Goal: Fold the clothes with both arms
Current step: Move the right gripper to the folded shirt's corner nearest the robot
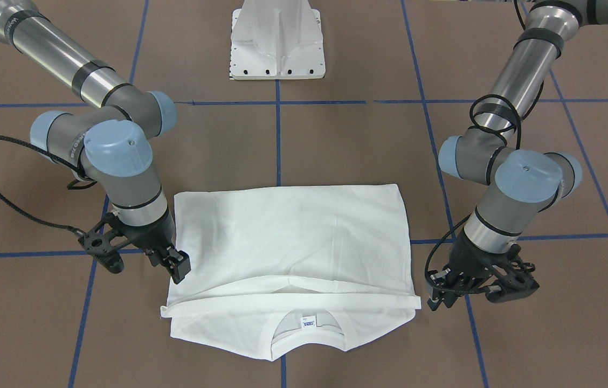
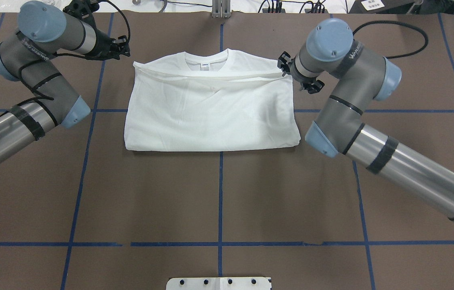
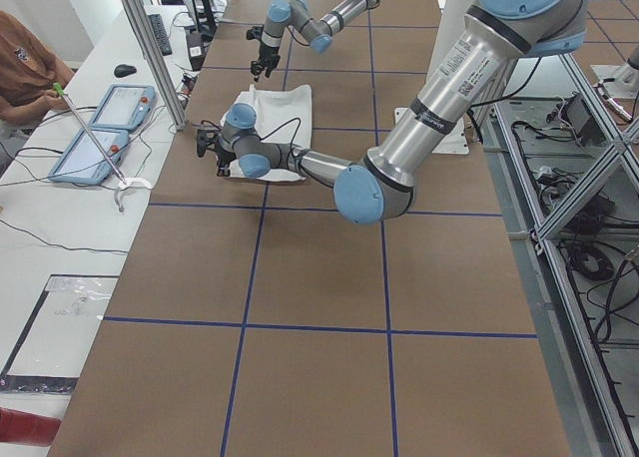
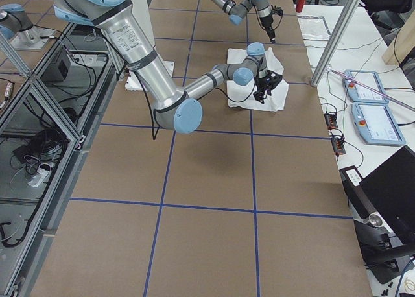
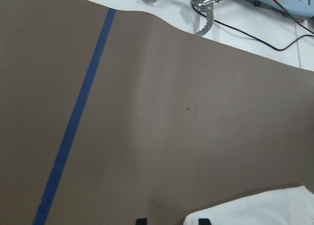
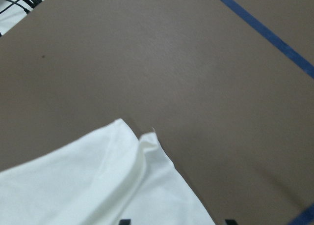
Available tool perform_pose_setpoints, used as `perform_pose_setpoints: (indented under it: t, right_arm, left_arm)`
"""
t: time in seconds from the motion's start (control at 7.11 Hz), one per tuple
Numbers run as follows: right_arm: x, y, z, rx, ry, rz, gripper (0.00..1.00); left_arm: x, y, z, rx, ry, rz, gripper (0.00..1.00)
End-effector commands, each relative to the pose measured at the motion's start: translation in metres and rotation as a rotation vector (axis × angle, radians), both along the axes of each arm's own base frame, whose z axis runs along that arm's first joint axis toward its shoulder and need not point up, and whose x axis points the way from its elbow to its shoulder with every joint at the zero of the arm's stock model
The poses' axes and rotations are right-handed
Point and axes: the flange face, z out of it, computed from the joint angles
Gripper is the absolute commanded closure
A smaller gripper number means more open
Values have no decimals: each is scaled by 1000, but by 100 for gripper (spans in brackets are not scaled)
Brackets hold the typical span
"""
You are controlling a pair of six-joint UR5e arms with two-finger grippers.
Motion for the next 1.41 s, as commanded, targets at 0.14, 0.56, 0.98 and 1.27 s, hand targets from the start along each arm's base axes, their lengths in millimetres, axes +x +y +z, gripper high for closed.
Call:
perform_pose_setpoints:
  t: [0.14, 0.56, 0.98, 1.27]
  right_arm:
    - [6, 121, 13, -74, -103, -20, 25]
    - [-22, 142, 15, -88, -93, 10, 25]
    - [-24, 136, 25, -85, -64, 42, 29]
    - [-21, 136, 23, -87, -73, 48, 100]
  left_arm:
    - [-4, 6, 2, 25, 33, 3, 56]
    - [-4, 8, 10, 16, 25, 5, 56]
    - [-5, 10, 16, 10, 20, 4, 56]
    - [-5, 10, 16, 9, 21, 3, 56]
